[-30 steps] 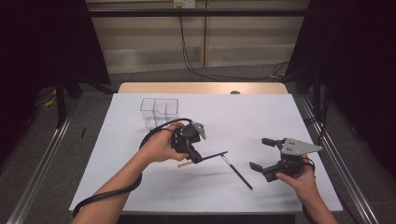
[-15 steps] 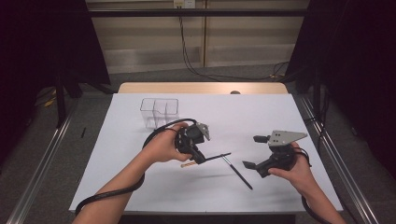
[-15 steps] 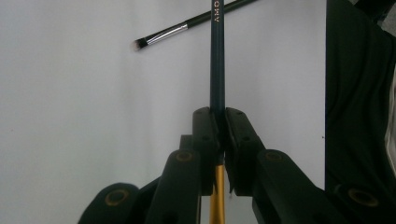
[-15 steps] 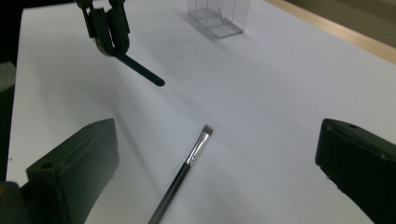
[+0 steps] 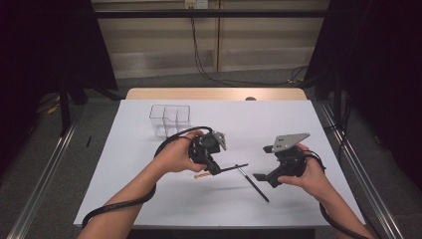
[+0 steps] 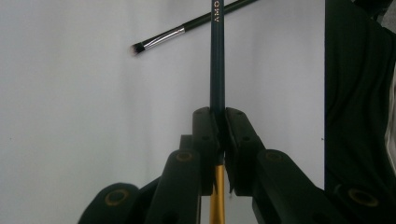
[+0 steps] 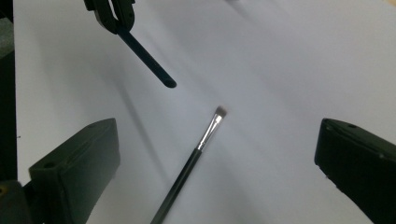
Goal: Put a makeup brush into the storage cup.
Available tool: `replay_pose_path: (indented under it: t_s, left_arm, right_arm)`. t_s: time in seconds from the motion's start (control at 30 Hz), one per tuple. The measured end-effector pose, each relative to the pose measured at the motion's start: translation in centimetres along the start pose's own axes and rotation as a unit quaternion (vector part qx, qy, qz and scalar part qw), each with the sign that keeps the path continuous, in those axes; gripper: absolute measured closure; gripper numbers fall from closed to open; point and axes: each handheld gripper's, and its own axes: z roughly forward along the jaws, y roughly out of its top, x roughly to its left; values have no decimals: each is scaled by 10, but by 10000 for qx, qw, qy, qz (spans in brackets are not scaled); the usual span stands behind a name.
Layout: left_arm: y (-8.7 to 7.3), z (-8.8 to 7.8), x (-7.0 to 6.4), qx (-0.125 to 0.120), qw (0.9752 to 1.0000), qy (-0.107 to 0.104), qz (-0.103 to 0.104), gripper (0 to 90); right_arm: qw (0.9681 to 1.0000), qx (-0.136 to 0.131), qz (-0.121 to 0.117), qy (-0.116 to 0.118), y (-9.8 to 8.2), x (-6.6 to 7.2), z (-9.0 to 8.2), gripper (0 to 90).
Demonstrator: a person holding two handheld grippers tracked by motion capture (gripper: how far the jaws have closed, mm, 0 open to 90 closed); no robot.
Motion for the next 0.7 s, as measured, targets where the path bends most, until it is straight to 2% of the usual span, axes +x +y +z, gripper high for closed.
replay_pose_path:
  t_s: [0.17,0.3,0.37,0.53,0.7]
  left_arm:
    - [3,2,1,28,10000,-29,38,837]
    - [6,4,1,63,9999,-67,41,837]
    - [7,4,1,63,9999,-70,65,837]
    - [10,3,0,22,9999,-75,89,837]
    - [11,4,0,33,9999,-92,112,837]
  right_arm:
    - [9994,326,-87,62,7,2,5,37]
    - [9985,490,-211,101,16,4,7,95]
    - [9978,579,-259,182,20,4,7,172]
    - [9956,797,-398,300,29,5,9,265]
    - [9935,897,-513,481,35,8,12,374]
